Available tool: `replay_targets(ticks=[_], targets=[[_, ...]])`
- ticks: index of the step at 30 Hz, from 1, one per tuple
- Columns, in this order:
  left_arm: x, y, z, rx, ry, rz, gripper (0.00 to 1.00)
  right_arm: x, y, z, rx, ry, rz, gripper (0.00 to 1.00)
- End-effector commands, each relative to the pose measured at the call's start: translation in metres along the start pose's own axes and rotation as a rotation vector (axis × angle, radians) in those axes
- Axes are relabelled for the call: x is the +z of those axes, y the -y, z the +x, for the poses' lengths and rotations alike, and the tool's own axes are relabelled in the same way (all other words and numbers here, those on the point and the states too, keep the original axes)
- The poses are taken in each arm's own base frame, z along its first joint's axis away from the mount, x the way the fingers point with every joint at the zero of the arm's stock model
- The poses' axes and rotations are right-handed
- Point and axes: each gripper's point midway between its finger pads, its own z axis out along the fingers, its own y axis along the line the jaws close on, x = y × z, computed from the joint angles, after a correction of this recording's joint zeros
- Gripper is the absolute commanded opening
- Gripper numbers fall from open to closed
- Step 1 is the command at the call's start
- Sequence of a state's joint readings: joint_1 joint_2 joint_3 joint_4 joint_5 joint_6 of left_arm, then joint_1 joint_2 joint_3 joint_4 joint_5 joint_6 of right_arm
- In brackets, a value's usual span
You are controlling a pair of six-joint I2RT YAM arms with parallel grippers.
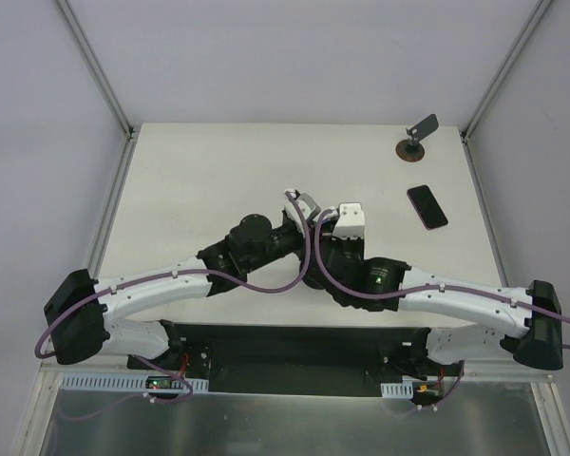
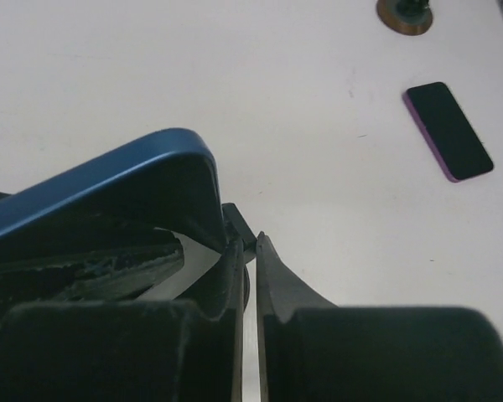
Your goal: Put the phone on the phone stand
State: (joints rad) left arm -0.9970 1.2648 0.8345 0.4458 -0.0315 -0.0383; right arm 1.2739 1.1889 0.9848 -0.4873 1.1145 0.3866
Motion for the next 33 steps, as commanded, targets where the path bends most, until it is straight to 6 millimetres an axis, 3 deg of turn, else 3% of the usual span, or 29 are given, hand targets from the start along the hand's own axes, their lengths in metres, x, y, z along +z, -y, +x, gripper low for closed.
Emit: replay_targets(ticks=[1, 2, 3, 4, 5, 6, 8, 13, 17, 20, 21, 23, 24, 27, 28, 30, 31, 33], targets=[[-0.004, -0.108, 0.012, 0.09, 0.023, -0.534, 0.0, -0.05, -0.043, -0.047, 0.251, 0.04, -0.193, 0.0], [-0.002, -0.108, 0.015, 0.077, 0.02, -0.532, 0.0, -0.054, -0.048, -0.05, 0.248, 0.047, -0.225, 0.07], [-0.002, -0.107, 0.016, 0.07, 0.02, -0.531, 0.0, -0.057, -0.057, -0.036, 0.207, 0.018, -0.292, 0.2], [-0.001, -0.105, 0.018, 0.065, 0.017, -0.519, 0.0, -0.067, -0.056, -0.04, 0.217, 0.027, -0.352, 0.37], [-0.002, -0.104, 0.018, 0.056, 0.017, -0.514, 0.0, -0.071, -0.056, -0.043, 0.24, 0.042, -0.386, 0.6], [-0.002, -0.104, 0.019, 0.052, 0.013, -0.511, 0.0, -0.071, -0.054, -0.027, 0.17, 0.032, -0.421, 0.66], [-0.004, -0.104, 0.023, 0.057, -0.01, -0.515, 0.0, -0.077, -0.033, -0.032, 0.231, 0.051, -0.444, 0.78], [-0.006, -0.106, 0.024, 0.06, -0.028, -0.514, 0.0, -0.076, 0.013, -0.019, 0.192, 0.091, -0.478, 0.85], [-0.008, -0.116, 0.02, 0.07, -0.055, -0.527, 0.0, -0.065, 0.035, -0.008, 0.163, 0.084, -0.491, 0.91], [-0.013, -0.145, 0.011, 0.091, -0.06, -0.571, 0.0, -0.055, 0.04, 0.001, 0.167, 0.035, -0.504, 0.91], [-0.02, -0.17, 0.011, 0.078, -0.077, -0.594, 0.0, -0.057, 0.035, 0.006, 0.166, 0.008, -0.54, 0.91], [-0.023, -0.195, -0.003, 0.089, -0.059, -0.611, 0.0, -0.049, 0.035, 0.011, 0.179, -0.022, -0.529, 0.91], [-0.035, -0.224, -0.008, 0.091, -0.057, -0.657, 0.0, -0.049, 0.029, 0.017, 0.176, -0.047, -0.555, 0.91], [-0.041, -0.258, -0.027, 0.123, -0.041, -0.638, 0.0, -0.044, 0.018, 0.026, 0.177, -0.088, -0.584, 0.92], [-0.049, -0.283, -0.036, 0.126, -0.027, -0.642, 0.0, -0.042, 0.016, 0.028, 0.178, -0.092, -0.583, 0.92], [-0.06, -0.31, -0.043, 0.158, -0.028, -0.673, 0.0, -0.039, 0.013, 0.028, 0.185, -0.084, -0.589, 0.92], [-0.075, -0.341, -0.047, 0.161, -0.029, -0.728, 0.0, -0.037, 0.014, 0.031, 0.184, -0.085, -0.584, 0.92], [-0.082, -0.363, -0.052, 0.196, -0.026, -0.709, 0.0, -0.033, 0.013, 0.03, 0.188, -0.076, -0.578, 0.92]])
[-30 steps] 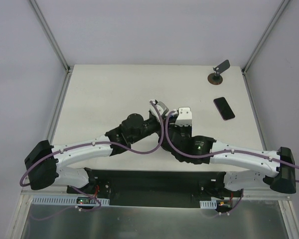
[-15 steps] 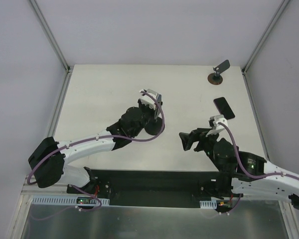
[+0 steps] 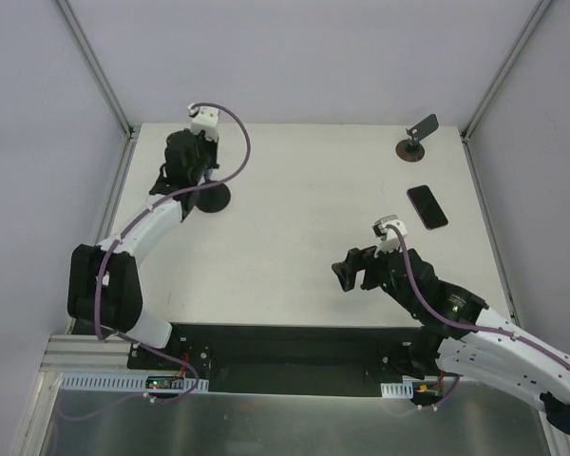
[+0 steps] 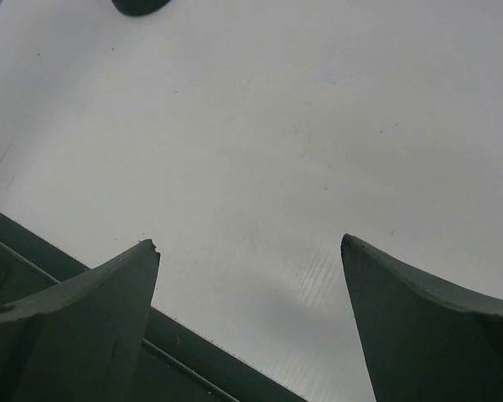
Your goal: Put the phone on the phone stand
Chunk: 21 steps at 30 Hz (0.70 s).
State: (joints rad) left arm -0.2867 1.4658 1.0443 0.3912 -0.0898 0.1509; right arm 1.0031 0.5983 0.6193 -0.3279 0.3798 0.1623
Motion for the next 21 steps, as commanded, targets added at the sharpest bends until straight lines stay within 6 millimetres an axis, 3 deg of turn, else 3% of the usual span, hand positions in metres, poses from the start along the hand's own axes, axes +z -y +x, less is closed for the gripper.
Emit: replay_targets(ticks=[1, 2, 6, 12, 16, 21], targets=[[0.027, -0.051, -0.032, 0.098, 0.08, 0.033, 0.0, 0.008, -0.007, -0.007, 0.017, 0.034, -0.051, 0.92], [0.031, -0.076, -0.033, 0.093, 0.092, 0.02, 0.0, 0.011, -0.006, -0.008, 0.019, 0.038, -0.049, 0.92], [0.054, -0.124, -0.046, 0.11, 0.154, 0.007, 0.0, 0.021, -0.001, -0.005, 0.034, 0.02, -0.055, 0.92], [0.093, -0.164, -0.052, 0.209, 0.171, 0.042, 0.0, 0.036, 0.014, -0.006, 0.064, -0.013, -0.053, 0.92], [0.111, -0.205, -0.055, 0.196, 0.188, 0.044, 0.0, 0.048, 0.032, -0.007, 0.098, -0.038, -0.009, 0.92], [0.125, -0.22, -0.042, 0.136, 0.177, 0.076, 0.0, 0.058, 0.036, -0.007, 0.124, -0.059, -0.019, 0.92]])
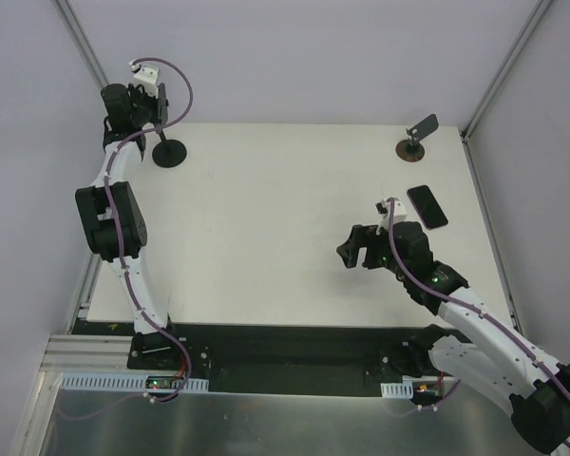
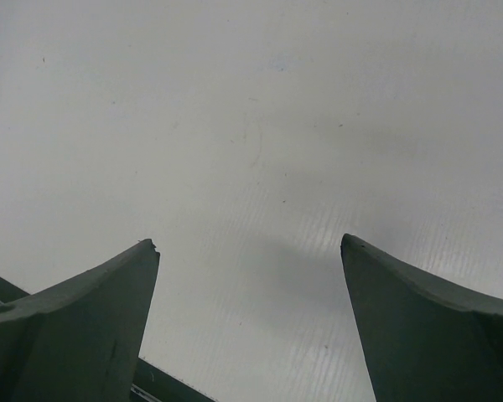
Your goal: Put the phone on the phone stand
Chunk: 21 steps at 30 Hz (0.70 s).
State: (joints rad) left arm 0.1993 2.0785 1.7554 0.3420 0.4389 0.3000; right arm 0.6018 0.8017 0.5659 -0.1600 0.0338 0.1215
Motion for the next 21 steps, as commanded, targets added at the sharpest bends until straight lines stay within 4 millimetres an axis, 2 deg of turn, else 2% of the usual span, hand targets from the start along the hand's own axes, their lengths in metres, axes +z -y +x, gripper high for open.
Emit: replay_targets(ticks=[1, 6, 10, 11, 12, 14, 15, 16, 17, 18, 19, 20, 21], targets=[[0.003, -0.014, -0.031, 0.037, 0.108, 0.049, 0.0, 0.005, -0.014, -0.022, 0.012, 0.043, -0.079, 0.92], [0.007, -0.007, -0.02, -0.014, 0.113, 0.12, 0.0, 0.012, -0.014, -0.025, 0.026, 0.037, -0.082, 0.92], [0.002, -0.015, -0.014, -0.123, 0.101, 0.088, 0.0, 0.012, -0.017, -0.025, 0.044, 0.032, -0.094, 0.92], [0.001, -0.018, -0.015, -0.157, 0.101, 0.072, 0.06, 0.011, -0.017, -0.025, 0.047, 0.028, -0.095, 0.91], [-0.002, -0.024, -0.01, -0.197, 0.094, 0.044, 0.29, 0.011, -0.018, -0.025, 0.051, 0.024, -0.096, 0.92], [-0.009, -0.027, -0.019, -0.288, 0.121, 0.03, 0.47, 0.009, -0.018, -0.022, 0.051, 0.008, -0.094, 0.92], [-0.012, -0.024, -0.01, -0.321, 0.11, 0.021, 0.54, 0.008, -0.019, -0.025, 0.049, 0.006, -0.096, 0.93], [-0.018, -0.025, -0.025, -0.347, 0.142, 0.007, 0.78, 0.007, -0.018, -0.021, 0.053, -0.015, -0.087, 0.93], [-0.022, -0.023, -0.029, -0.371, 0.15, 0.005, 0.82, 0.005, -0.019, -0.022, 0.052, -0.021, -0.091, 0.93], [-0.025, -0.019, -0.024, -0.405, 0.138, 0.001, 0.86, 0.003, -0.022, -0.026, 0.052, -0.021, -0.095, 0.93], [-0.035, -0.019, -0.04, -0.463, 0.164, -0.012, 0.97, 0.0, -0.02, -0.023, 0.053, -0.044, -0.084, 0.94], [-0.041, -0.016, -0.046, -0.491, 0.176, -0.017, 0.99, -0.001, -0.019, -0.022, 0.055, -0.055, -0.077, 0.94], [-0.049, -0.009, -0.029, -0.546, 0.149, -0.035, 0.99, -0.002, -0.02, -0.023, 0.06, -0.055, -0.077, 0.95]])
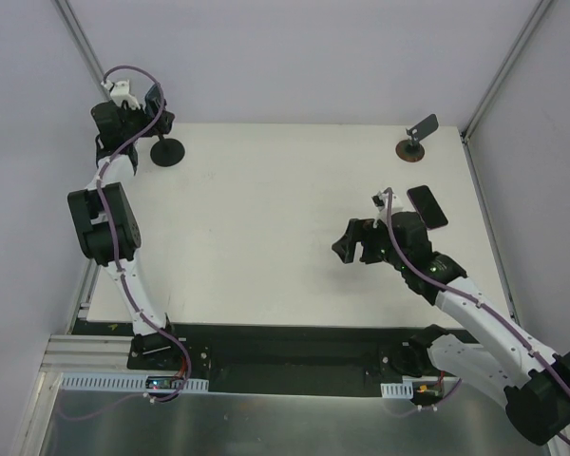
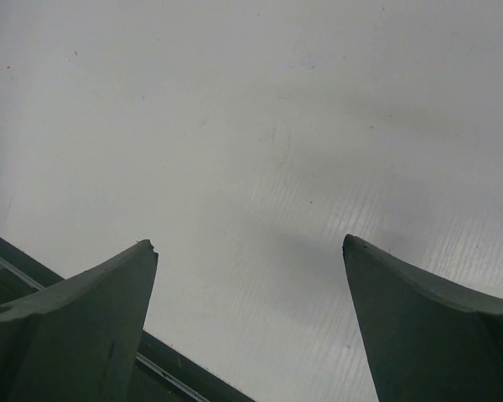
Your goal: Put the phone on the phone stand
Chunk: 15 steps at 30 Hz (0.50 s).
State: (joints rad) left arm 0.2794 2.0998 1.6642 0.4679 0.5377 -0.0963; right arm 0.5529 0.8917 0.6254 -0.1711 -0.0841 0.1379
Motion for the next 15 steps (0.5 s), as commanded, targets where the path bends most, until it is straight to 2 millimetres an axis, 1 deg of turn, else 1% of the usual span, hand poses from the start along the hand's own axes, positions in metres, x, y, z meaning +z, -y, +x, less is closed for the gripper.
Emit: replay_targets(ticks=[1, 2, 3, 4, 5, 6, 7, 8, 9, 10, 11, 12, 13, 14, 15], targets=[[-0.053, 0.032, -0.079, -0.205, 0.193, -0.057, 0.99, -0.012, -0.013, -0.019, 0.021, 0.003, -0.027, 0.96], [-0.062, 0.033, -0.078, -0.244, 0.198, -0.086, 0.99, -0.012, -0.017, -0.017, 0.024, -0.015, -0.046, 0.96], [-0.084, 0.043, -0.079, -0.28, 0.203, -0.111, 0.99, -0.011, -0.018, -0.014, 0.043, -0.04, -0.049, 0.96], [-0.096, 0.048, -0.078, -0.337, 0.204, -0.136, 0.99, -0.011, -0.021, -0.014, 0.059, -0.056, -0.057, 0.96], [-0.109, 0.045, -0.067, -0.388, 0.183, -0.202, 0.99, -0.01, -0.025, -0.01, 0.075, -0.085, -0.079, 0.96], [-0.132, 0.058, -0.068, -0.411, 0.185, -0.216, 0.99, -0.009, -0.026, -0.008, 0.1, -0.096, -0.082, 0.96], [-0.145, 0.062, -0.061, -0.462, 0.165, -0.247, 0.99, -0.007, -0.027, -0.007, 0.148, -0.107, -0.079, 0.96], [-0.156, 0.07, -0.041, -0.514, 0.1, -0.293, 0.99, -0.003, -0.025, -0.001, 0.183, -0.134, -0.065, 0.96], [-0.173, 0.086, -0.033, -0.539, 0.08, -0.289, 0.99, 0.0, -0.021, 0.001, 0.218, -0.146, -0.051, 0.96], [-0.179, 0.099, -0.023, -0.564, 0.05, -0.271, 0.98, 0.003, -0.02, 0.002, 0.278, -0.151, -0.034, 0.96], [-0.182, 0.122, -0.013, -0.572, 0.015, -0.227, 0.97, 0.01, -0.013, 0.009, 0.309, -0.17, -0.003, 0.96], [-0.194, 0.143, 0.004, -0.584, -0.013, -0.184, 0.97, 0.013, -0.006, 0.009, 0.342, -0.166, 0.021, 0.96], [-0.197, 0.157, 0.013, -0.588, -0.031, -0.152, 0.97, 0.018, -0.003, 0.004, 0.359, -0.141, 0.027, 0.96], [-0.2, 0.174, 0.02, -0.575, -0.05, -0.108, 0.97, 0.025, 0.009, 0.004, 0.381, -0.111, 0.086, 0.96], [-0.202, 0.204, 0.035, -0.547, -0.1, -0.037, 0.97, 0.03, 0.014, 0.0, 0.396, -0.081, 0.102, 0.96]])
